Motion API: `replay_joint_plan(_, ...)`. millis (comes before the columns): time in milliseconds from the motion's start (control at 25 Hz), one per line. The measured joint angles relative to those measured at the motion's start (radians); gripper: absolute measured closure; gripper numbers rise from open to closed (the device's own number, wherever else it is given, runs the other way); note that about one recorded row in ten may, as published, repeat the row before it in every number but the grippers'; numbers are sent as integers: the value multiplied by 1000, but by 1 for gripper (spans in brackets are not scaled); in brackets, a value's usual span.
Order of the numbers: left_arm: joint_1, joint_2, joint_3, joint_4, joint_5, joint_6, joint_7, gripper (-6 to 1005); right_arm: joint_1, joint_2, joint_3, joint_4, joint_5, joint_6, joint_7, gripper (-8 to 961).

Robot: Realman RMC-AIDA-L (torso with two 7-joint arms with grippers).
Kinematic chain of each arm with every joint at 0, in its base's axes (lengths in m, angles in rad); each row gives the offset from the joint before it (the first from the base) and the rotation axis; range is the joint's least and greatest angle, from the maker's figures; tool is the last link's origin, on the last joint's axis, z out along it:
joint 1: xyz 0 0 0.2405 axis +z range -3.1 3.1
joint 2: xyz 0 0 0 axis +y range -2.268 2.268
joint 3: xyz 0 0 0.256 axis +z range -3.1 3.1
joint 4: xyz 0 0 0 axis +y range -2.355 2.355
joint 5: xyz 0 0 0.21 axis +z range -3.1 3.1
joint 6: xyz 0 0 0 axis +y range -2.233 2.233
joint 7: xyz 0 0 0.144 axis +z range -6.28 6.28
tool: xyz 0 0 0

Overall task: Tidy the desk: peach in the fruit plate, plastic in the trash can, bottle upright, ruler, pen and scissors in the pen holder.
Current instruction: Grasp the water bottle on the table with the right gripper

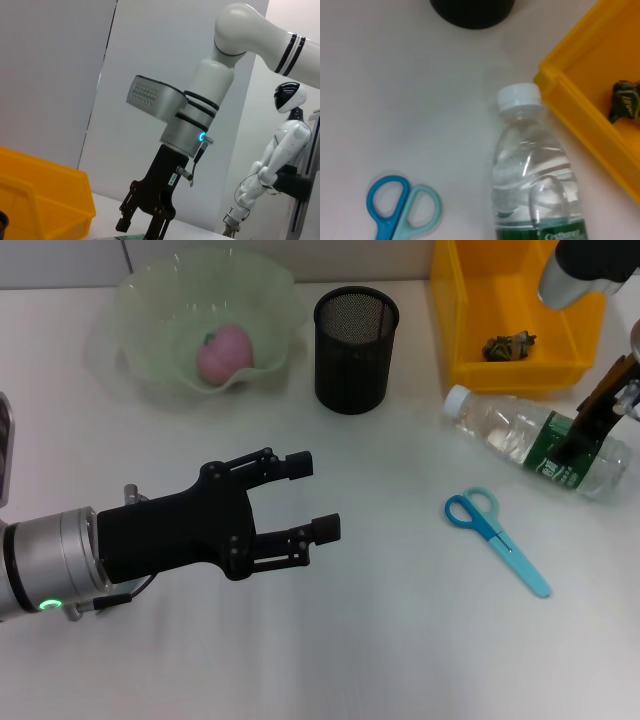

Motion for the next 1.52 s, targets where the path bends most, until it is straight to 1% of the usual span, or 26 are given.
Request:
replay_joint_plan(40, 0, 0, 0, 0, 0, 0, 0, 189, -1, 6, -3, 9, 0, 10, -3, 182)
replay_joint_plan(120, 1, 0, 0, 0, 1, 0, 0, 189, -1, 7, -4, 11, 1, 15, -5, 181)
replay_joint_plan(160, 1, 0, 0, 0, 1, 0, 0, 189, -1, 14, -5, 15, 1, 23, -8, 181)
replay_joint_plan(240, 2, 0, 0, 0, 1, 0, 0, 189, 0, 16, -7, 22, 1, 30, -8, 181)
replay_joint_plan(600, 2, 0, 0, 0, 2, 0, 0, 189, 1, 17, -8, 50, 1, 74, -9, 181)
replay_joint_plan(960, 0, 0, 0, 0, 4, -2, 0, 189, 9, 18, -9, 121, 5, 129, -10, 180)
replay_joint_plan(1520, -3, 0, 0, 0, 4, -5, 1, 188, 0, 20, -11, 120, 8, 140, -19, 186)
